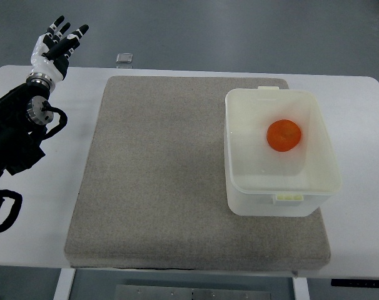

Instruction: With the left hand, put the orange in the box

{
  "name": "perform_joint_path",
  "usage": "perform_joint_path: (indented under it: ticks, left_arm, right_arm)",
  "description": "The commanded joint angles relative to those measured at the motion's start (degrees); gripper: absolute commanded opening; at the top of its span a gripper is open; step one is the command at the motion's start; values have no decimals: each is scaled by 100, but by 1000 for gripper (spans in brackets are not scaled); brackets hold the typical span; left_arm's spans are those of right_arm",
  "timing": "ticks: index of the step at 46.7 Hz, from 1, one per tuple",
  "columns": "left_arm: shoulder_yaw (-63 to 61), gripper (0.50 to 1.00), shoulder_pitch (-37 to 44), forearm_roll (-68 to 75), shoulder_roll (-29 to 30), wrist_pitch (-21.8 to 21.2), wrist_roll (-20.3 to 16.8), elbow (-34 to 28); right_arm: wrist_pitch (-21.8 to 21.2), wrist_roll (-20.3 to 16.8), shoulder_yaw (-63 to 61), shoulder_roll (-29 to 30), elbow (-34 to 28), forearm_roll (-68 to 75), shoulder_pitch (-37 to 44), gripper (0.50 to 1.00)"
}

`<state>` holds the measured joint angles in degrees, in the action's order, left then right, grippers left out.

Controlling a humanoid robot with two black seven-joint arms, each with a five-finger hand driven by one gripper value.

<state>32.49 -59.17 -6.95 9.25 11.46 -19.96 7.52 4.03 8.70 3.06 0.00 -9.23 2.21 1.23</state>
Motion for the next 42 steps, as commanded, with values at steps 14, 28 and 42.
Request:
perform_joint_path:
  ticks: [14, 28, 42]
  left_arm:
    - [-23, 966, 55, -1054, -107, 805, -131, -14]
    - [-146, 994, 248, -967, -116, 972, -298, 4]
    - [-296, 994, 336, -641, -116, 1086, -430, 4]
  right_arm:
    - [1, 0, 1, 0, 0, -1, 0, 926]
    - [1, 0, 1, 0, 0, -1, 0, 926]
    - [-17, 0, 1, 0, 0, -10, 0, 926]
